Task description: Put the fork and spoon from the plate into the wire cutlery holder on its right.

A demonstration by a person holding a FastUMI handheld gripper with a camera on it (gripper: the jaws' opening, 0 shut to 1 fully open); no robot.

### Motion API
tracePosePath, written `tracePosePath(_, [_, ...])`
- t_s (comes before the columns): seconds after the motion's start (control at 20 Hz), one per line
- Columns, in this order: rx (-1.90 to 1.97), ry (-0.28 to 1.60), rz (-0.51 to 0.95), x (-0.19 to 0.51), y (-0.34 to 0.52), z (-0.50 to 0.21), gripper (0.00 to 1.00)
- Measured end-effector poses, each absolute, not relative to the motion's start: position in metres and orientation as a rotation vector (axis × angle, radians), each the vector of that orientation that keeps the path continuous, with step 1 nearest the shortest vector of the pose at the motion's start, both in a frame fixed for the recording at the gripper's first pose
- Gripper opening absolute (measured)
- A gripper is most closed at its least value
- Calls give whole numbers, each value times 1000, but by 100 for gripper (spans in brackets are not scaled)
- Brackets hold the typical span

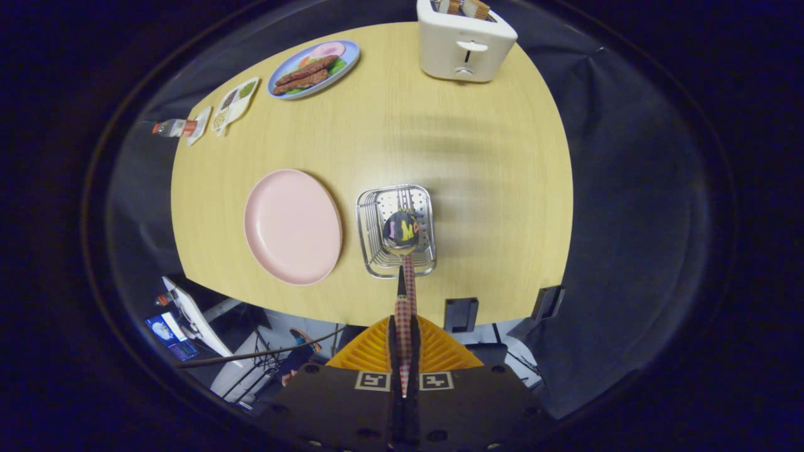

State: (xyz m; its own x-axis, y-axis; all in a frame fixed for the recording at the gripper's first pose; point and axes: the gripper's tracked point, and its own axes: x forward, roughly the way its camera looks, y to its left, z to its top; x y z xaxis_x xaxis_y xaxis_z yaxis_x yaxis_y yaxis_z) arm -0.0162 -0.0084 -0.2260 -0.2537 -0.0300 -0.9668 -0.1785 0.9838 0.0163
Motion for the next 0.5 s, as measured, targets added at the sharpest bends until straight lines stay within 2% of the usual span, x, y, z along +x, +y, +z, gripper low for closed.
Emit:
tracePosePath(0.25, [-126, 1862, 137, -10, -2, -236, 2])
tracePosePath(0.5, [-107, 1858, 131, 0, 5, -241, 12])
